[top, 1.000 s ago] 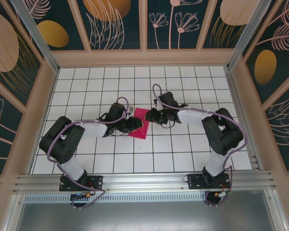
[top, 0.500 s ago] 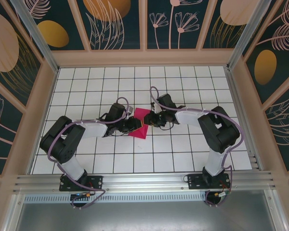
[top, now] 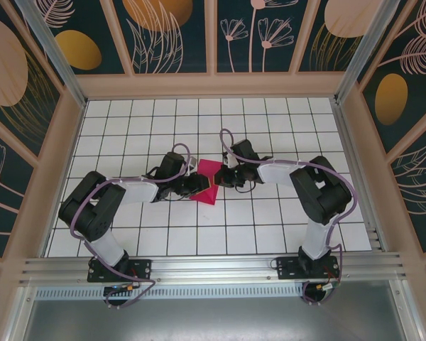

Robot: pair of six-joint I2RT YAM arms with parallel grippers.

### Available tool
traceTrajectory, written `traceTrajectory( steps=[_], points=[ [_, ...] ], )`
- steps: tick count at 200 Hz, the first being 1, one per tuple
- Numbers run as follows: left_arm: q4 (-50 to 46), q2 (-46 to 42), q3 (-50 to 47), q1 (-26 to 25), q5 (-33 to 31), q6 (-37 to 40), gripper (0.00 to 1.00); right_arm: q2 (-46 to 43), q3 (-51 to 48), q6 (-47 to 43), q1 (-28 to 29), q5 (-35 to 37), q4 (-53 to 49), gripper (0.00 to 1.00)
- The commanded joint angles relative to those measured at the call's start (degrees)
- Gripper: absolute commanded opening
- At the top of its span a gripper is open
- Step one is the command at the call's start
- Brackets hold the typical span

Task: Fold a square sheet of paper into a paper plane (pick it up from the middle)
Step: Fold the triangle a second time at the center of the table.

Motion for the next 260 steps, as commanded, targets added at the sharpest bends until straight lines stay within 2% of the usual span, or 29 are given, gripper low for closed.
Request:
traceTrajectory(
  steps=[1, 57, 120, 179, 260],
  points=[
    [3.8, -0.9, 0.8, -0.3, 2.7, 0.9, 0.26, 1.0, 0.1, -0.7, 0.2, 1.6, -1.4, 0.03],
    [4.3, 0.2, 0.4, -0.4, 4.4, 0.7, 0.25, 1.1, 0.1, -0.5, 0.5, 1.9, -3.1, 0.02],
    [5.4, 0.5, -0.8, -0.4, 4.9, 0.4, 0.22, -1.8, -0.7, -0.8, 2.1, 5.5, -6.5, 0.02],
    [6.3, 2.4, -1.0, -0.6, 4.9, 0.0, 0.17, -0.1, 1.0, -0.9, 2.1, 9.0, -6.7, 0.03],
    [6.0, 3.8, -0.7, -0.7, 4.5, 0.3, 0.16, 0.6, 2.4, -1.4, 2.0, 9.1, -5.8, 0.03]
  ],
)
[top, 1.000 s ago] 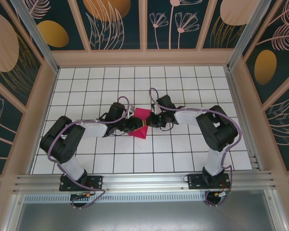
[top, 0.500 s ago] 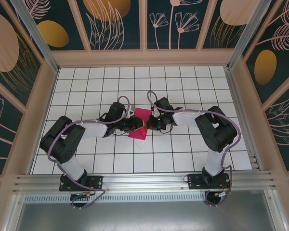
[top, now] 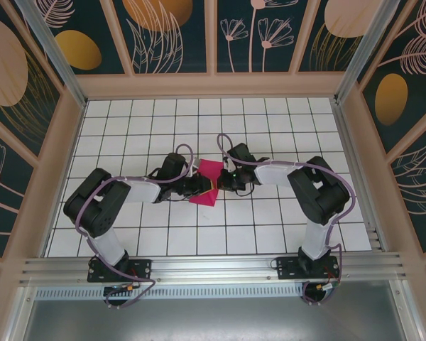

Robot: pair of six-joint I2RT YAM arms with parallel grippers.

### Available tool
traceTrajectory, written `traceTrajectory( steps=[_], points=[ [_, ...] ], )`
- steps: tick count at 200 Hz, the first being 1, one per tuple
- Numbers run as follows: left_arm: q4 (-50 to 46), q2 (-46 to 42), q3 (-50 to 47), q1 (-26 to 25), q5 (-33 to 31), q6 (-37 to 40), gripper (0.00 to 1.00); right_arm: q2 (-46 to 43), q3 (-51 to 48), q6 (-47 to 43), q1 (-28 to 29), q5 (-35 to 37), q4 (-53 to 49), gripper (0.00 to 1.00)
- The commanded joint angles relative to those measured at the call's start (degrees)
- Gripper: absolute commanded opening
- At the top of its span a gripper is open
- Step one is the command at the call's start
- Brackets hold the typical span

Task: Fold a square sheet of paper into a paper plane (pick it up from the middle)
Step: Fold the triangle a second time at the center of the table.

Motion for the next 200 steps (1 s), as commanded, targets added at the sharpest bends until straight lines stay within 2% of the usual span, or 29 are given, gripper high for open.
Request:
traceTrajectory(
  steps=[1, 200],
  points=[
    [0.9, 1.0, -0.4, -0.3, 0.4, 0.3, 0.16, 0.3, 1.9, -1.3, 0.1, 1.0, -0.4, 0.03],
    [-1.9, 1.9, -1.0, -0.3, -0.8, 1.3, 0.13, 2.4, 2.9, -1.7, 0.2, -0.7, -0.3, 0.04]
  ],
)
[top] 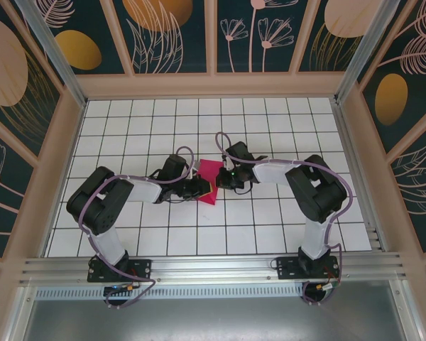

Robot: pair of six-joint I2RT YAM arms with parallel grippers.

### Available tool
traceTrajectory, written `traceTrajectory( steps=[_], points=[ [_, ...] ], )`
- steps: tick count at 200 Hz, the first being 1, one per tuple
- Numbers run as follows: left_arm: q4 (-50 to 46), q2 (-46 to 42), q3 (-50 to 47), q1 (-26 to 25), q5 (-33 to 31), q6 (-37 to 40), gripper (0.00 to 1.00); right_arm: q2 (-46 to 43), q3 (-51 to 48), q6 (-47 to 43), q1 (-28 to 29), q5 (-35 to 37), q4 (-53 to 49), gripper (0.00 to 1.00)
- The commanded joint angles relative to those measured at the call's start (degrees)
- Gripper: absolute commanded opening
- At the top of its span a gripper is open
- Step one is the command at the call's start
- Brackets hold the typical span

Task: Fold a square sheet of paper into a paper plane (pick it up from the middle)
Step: Fold the triangle a second time at the center of the table.

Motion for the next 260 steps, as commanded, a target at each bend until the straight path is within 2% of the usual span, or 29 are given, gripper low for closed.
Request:
traceTrajectory(
  steps=[1, 260],
  points=[
    [-1.2, 0.3, -0.7, -0.3, -0.4, 1.3, 0.13, 0.8, 1.1, -1.3, 0.2, -0.7, -0.4, 0.04],
    [-2.7, 2.5, 0.3, -0.3, -0.8, 1.7, 0.12, 0.3, 1.1, -1.2, 0.2, 2.1, -1.7, 0.04]
  ],
)
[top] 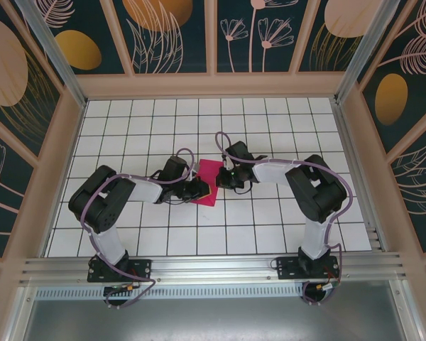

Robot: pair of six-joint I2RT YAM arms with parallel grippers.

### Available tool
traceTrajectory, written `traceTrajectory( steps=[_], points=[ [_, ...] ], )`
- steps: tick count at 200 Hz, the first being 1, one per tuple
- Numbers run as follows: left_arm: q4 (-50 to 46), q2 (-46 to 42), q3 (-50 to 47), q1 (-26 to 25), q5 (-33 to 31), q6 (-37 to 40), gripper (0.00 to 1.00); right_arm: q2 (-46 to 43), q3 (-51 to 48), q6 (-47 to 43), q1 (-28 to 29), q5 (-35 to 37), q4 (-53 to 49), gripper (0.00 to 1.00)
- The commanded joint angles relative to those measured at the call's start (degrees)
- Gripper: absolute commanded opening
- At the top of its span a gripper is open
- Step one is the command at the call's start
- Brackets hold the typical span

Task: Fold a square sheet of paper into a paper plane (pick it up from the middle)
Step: Fold the triangle a second time at the center of the table.

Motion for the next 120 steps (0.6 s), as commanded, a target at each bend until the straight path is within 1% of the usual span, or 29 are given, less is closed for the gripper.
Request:
traceTrajectory(
  steps=[1, 67, 120],
  points=[
    [-1.3, 1.3, 0.3, -0.3, -0.1, 1.3, 0.12, 0.3, 0.8, -1.2, 0.2, 1.4, -1.1, 0.04],
    [-1.2, 1.7, 0.4, -0.3, 0.0, 1.3, 0.12, 0.3, 0.5, -1.0, 0.2, 1.7, -1.2, 0.04],
    [-1.4, 1.9, 0.4, -0.3, 0.0, 1.5, 0.12, -1.5, -0.2, -1.0, 0.2, 1.3, -0.4, 0.03]
  ],
)
